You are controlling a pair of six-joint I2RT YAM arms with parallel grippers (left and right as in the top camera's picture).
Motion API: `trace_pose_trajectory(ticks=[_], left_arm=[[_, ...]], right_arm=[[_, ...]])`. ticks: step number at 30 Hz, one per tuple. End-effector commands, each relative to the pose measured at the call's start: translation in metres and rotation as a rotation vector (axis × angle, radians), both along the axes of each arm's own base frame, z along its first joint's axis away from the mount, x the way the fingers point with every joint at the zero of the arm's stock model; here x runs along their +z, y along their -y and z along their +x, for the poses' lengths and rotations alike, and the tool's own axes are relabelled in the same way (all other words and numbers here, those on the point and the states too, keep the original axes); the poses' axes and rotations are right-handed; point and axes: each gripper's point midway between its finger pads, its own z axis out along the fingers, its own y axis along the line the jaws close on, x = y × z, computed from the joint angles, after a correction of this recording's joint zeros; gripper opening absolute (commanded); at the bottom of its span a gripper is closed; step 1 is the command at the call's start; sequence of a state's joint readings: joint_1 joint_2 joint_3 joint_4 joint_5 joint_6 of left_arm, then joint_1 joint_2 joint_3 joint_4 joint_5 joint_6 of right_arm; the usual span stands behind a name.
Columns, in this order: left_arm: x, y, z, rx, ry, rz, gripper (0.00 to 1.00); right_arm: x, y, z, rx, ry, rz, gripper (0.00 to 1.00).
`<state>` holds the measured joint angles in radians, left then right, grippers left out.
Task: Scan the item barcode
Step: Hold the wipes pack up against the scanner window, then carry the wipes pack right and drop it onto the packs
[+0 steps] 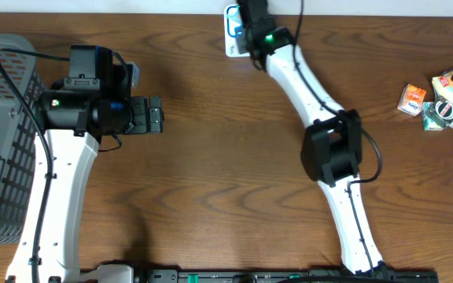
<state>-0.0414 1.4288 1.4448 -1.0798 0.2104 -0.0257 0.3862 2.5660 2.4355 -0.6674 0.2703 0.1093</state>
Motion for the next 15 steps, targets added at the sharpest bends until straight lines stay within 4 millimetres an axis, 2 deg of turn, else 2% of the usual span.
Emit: trace_pose_trajectory(ticks=[1,5,8,12,15], left_arm=[[-0.002,0.001,-0.001,-0.004,-0.01,0.003,0.98],[-0.002,0.001,-0.001,-0.004,-0.01,0.003,0.98],[-0.002,0.001,-0.001,-0.004,-0.01,0.003,0.98],[-0.002,0.001,-0.001,-0.004,-0.01,0.003,0.98],[-0.002,0.0,-0.001,-0.004,-0.01,0.004,0.98]], right_arm=[[0.1,0.082,0.004,-0.224,0.134,0.073,0.01],[0.104,0.161,-0.016,-0.341,0.035,0.028,0.02],[0.09,0.225,-0.041,-0.453,-0.08,-0.032,0.01],[0.072,0.315,-0.083,-0.643,-0.223,-0.16,0.02],[0.064,0.363,-0.105,-0.748,-0.279,-0.155,0.02]])
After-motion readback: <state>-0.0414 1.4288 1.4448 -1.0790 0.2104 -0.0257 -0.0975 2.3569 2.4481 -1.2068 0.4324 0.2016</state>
